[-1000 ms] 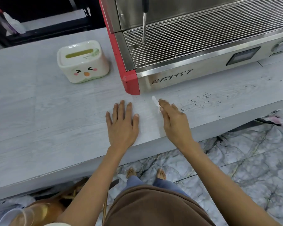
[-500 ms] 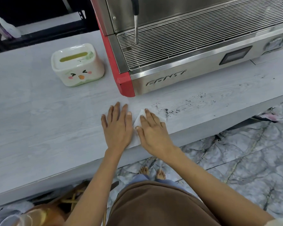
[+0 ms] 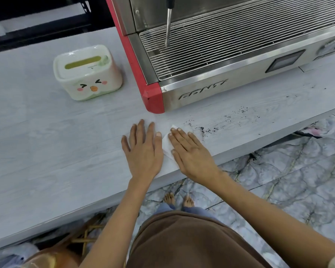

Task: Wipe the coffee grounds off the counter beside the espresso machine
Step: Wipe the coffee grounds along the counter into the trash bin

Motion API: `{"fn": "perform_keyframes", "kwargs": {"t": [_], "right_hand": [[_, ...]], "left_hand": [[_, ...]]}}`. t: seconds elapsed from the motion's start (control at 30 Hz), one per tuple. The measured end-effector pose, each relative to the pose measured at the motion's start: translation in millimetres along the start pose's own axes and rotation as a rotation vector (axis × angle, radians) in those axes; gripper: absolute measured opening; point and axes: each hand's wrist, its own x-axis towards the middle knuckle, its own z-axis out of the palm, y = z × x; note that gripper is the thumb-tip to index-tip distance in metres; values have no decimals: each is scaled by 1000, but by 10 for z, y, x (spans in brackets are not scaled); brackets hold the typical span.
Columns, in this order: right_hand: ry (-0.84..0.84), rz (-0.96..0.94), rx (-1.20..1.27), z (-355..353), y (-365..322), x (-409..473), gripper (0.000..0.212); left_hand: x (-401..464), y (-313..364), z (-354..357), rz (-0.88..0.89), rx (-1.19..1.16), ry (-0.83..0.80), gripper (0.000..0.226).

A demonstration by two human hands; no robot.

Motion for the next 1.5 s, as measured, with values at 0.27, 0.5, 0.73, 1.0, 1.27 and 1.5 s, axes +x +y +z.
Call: {"fn": "perform_keyframes", "kwargs": {"t": [0.27,0.5,0.73,1.0,1.27,1.5], "right_hand": [[95,265,-30,75,-60,136,51],[164,368,-53,47,199,157,47],[201,402,35,-84,268,211,48],[221,200,55,83,-147,202,39],[140,224,117,39,14,231,44],[77,278,110,-89,322,125,50]], "left_hand": [[-18,6,-13,31,27,-24,63],[-23,-4,-7,62,42,-36,65],[-20,-20,7,71,51,-40,63],[-10,-17,-8,72,56,-48,66],[-3,41,34,72,73,-60,63],[67,326,125,131,65,-85,65]]}}
